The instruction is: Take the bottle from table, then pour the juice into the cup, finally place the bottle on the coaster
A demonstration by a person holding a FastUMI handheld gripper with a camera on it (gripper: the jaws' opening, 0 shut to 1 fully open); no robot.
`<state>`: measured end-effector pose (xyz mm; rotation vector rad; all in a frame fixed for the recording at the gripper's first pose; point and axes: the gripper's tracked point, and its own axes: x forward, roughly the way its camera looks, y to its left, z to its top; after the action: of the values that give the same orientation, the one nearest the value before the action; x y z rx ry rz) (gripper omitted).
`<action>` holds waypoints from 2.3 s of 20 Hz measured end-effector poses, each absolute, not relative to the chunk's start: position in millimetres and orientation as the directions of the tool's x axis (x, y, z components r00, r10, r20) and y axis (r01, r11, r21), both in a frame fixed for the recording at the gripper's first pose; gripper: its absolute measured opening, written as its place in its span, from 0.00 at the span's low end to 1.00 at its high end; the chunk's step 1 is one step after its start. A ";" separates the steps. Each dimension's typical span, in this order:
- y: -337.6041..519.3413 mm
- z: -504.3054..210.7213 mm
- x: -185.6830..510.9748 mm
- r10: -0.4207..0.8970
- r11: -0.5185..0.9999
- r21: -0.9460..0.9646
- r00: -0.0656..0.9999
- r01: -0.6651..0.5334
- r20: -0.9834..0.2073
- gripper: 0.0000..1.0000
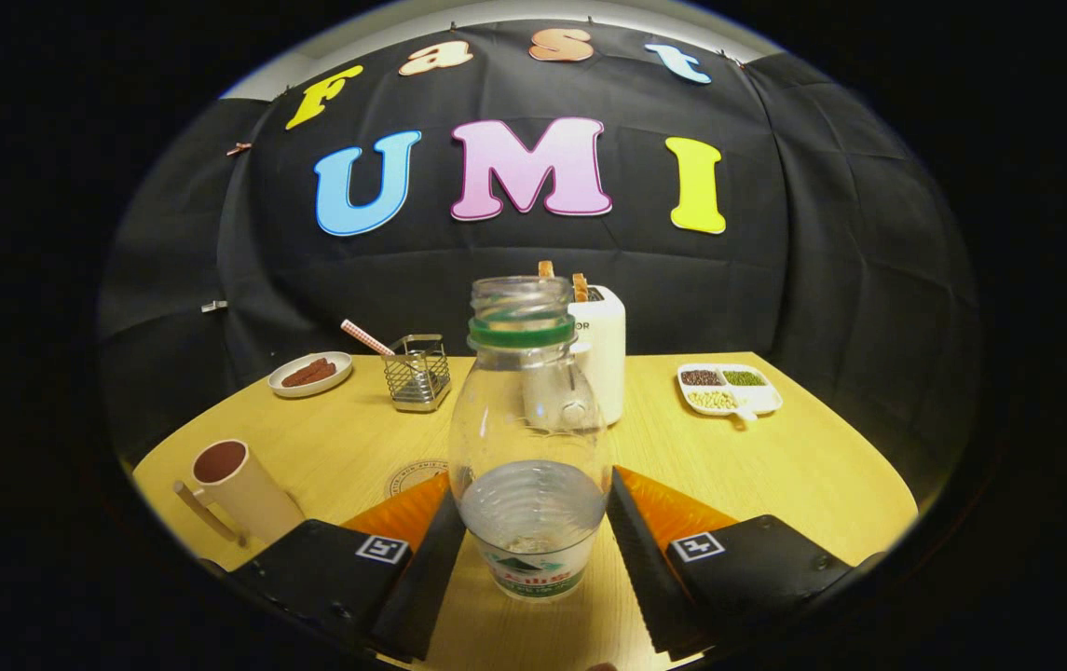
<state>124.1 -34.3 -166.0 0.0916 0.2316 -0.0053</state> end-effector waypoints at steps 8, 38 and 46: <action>-45.0 -158.7 122.0 0.015 1.000 -0.020 0.969 -0.021 -0.246 0.73; 111.2 -80.0 124.9 0.242 0.523 -0.812 0.959 -0.259 -0.149 0.73; 116.4 -112.2 140.1 0.233 0.378 -0.881 0.950 -0.286 -0.208 0.73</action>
<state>140.1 116.4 -112.2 -1.1362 0.0522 0.3314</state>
